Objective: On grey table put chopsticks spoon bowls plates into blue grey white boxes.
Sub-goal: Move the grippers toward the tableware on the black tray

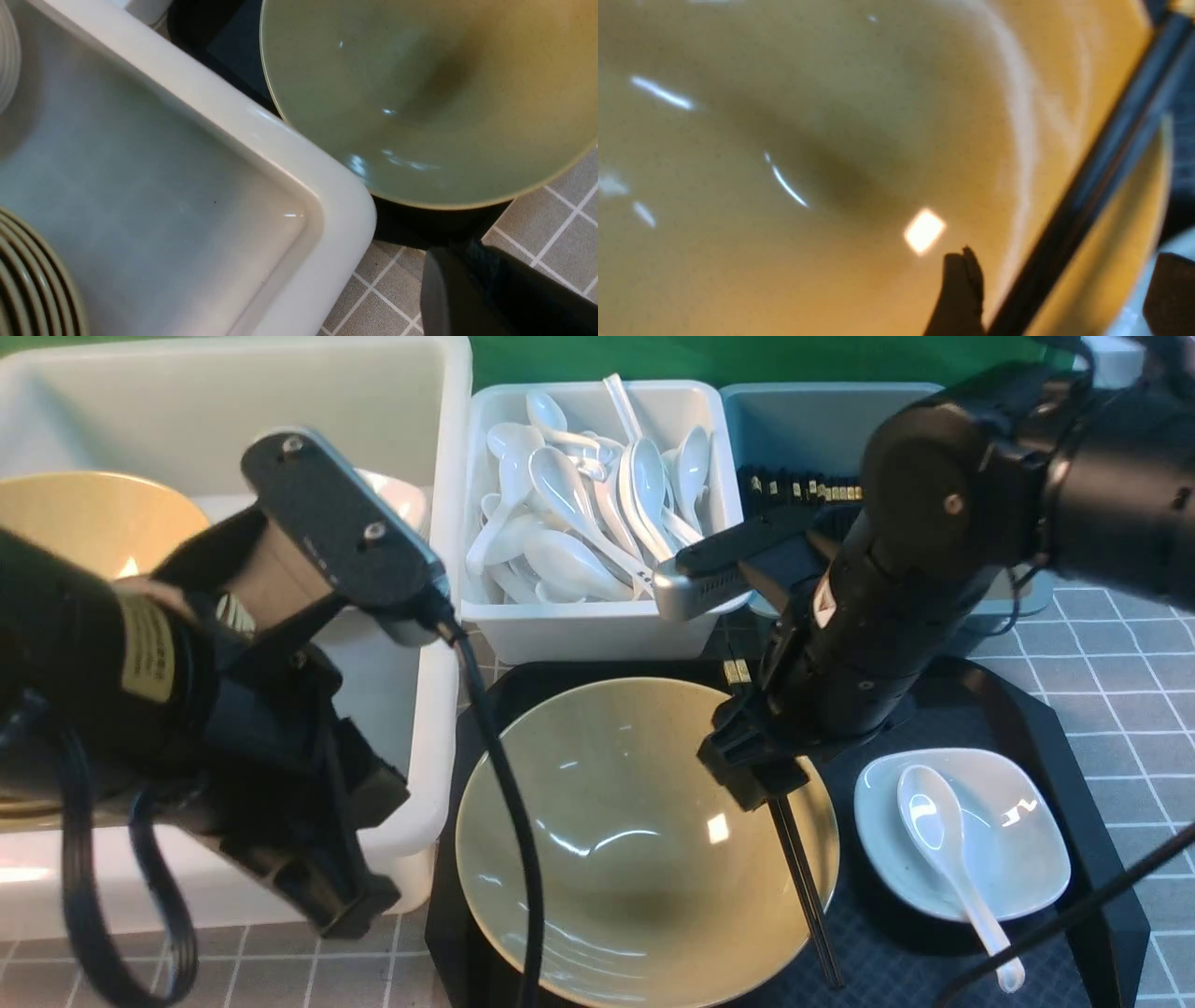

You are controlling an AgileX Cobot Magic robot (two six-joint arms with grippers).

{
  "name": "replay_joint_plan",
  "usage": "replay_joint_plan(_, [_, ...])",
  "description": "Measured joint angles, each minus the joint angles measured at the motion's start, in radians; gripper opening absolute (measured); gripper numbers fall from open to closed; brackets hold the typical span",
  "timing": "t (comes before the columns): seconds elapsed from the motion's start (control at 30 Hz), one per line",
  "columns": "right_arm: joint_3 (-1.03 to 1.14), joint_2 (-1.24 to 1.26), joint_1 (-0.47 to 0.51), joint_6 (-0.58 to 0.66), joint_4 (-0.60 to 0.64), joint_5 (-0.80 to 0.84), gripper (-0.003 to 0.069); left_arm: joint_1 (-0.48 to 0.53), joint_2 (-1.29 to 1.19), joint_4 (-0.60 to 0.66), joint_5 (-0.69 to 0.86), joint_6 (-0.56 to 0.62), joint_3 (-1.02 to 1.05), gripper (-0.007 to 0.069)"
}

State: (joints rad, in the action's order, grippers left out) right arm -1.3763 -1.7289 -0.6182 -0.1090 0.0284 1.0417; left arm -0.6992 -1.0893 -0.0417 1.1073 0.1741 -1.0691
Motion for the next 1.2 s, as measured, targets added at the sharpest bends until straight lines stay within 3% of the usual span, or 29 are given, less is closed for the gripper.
replay_joint_plan(0.47, [-0.001, -0.083, 0.0, -0.026, 0.006, -0.044, 0.0484, 0.0, -0.001, 0.0, -0.067, -0.003, 0.03, -0.0008])
replay_joint_plan(0.57, [-0.001, -0.088, 0.0, -0.026, 0.006, -0.046, 0.0444, 0.0, -0.001, 0.0, -0.067, -0.003, 0.03, -0.0008])
replay_joint_plan(0.9, [-0.001, -0.088, 0.0, -0.035, 0.005, -0.046, 0.0158, 0.0, -0.001, 0.0, -0.069, -0.005, 0.031, -0.0008])
replay_joint_plan(1.2, [-0.003, -0.083, 0.0, -0.037, 0.005, -0.041, 0.0144, 0.0, -0.001, 0.0, -0.067, -0.004, 0.031, -0.0008])
